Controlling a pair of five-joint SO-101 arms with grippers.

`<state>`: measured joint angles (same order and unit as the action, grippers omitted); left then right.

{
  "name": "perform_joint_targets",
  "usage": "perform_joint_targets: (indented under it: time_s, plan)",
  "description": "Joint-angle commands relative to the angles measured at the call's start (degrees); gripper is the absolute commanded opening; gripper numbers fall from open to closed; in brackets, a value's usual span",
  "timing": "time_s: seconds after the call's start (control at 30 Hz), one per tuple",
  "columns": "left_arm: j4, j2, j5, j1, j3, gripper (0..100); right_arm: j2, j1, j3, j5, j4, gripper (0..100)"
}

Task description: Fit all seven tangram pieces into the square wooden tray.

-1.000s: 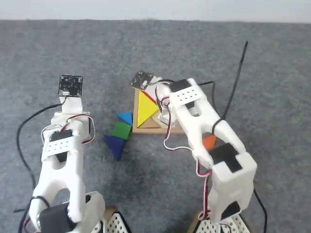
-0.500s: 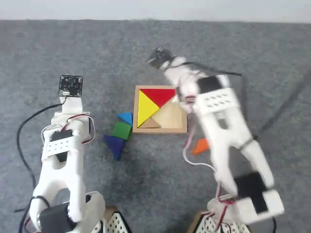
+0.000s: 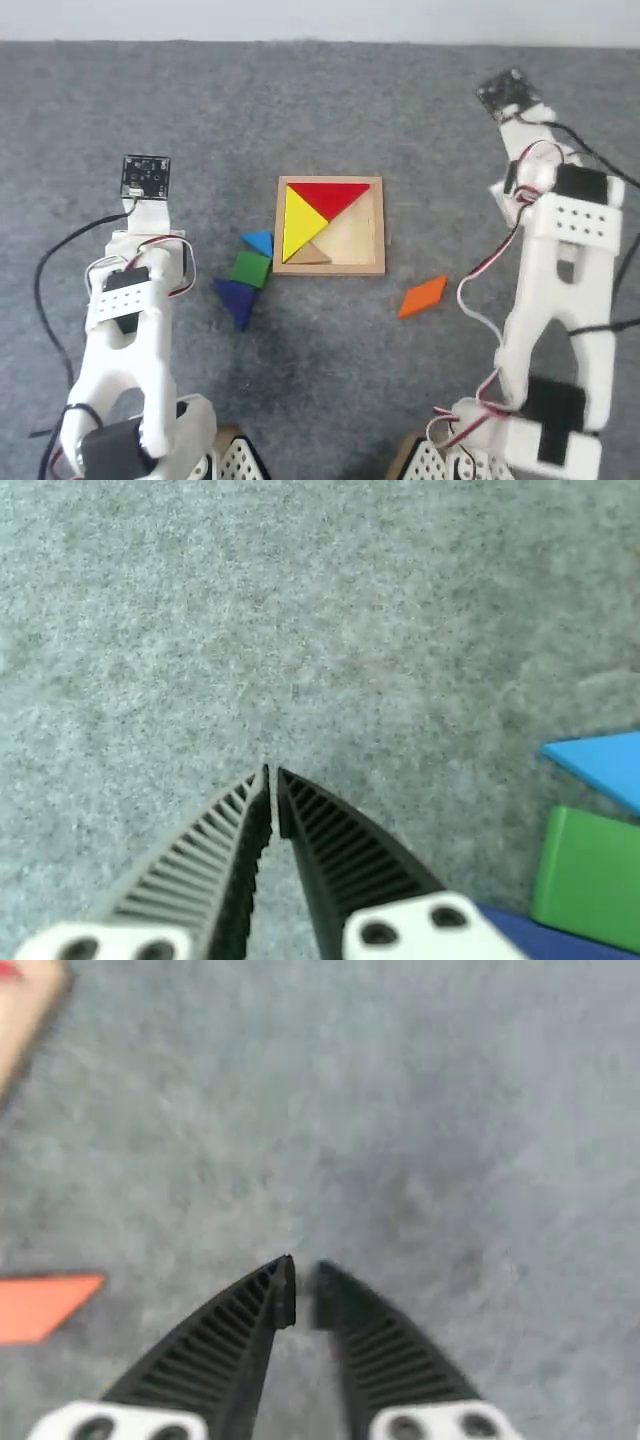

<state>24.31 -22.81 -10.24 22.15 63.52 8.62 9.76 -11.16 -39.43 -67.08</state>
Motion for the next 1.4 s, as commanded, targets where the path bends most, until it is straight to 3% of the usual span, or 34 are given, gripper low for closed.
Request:
perform_joint_targets:
  time_s: [0.0,0.1,0.3,0.43,0.57,0.73,0.9,0.97,1.23,1.37]
  plan:
    - [-1.23,-2.02,0.53,0.0,-2.86,2,-4.0,1.54,3.87,-3.69,-5.49,41.1]
    - [-1.23,-2.02,0.53,0.0,-2.86,2,-4.97,0.92,5.98,-8.79,-11.65,56.5]
    - [-1.23,-2.02,0.53,0.0,-2.86,2,0.75,0.84,5.36,-9.41,-14.46,50.3]
    - [-1.23,-2.02,0.53,0.0,-2.77,2,4.88,-2.15,0.62,-11.34,-15.52,33.9]
    - [-1.23,-2.02,0.53,0.0,-2.77,2,8.75,-8.66,-7.21,-9.41,-12.62,0.6]
    - [-1.23,-1.93,0.53,0.0,-2.77,2,11.03,-16.04,-15.47,-2.2,-3.12,13.9]
    - [-1.23,-1.93,0.44,-0.18,-2.77,2,10.68,-23.6,-22.24,5.63,7.69,0.6]
    - [-1.05,-1.93,0.26,-1.32,-2.68,2,10.33,-24.92,-25.14,7.03,12.35,2.2]
    - [-1.14,-1.93,-2.55,-2.99,-1.8,2,10.07,-23.43,-29.54,-5.01,10.07,1.9]
    - [-1.05,-1.93,-2.55,-3.08,-1.8,2,10.07,-23.78,-29.8,-8.97,9.63,10.5]
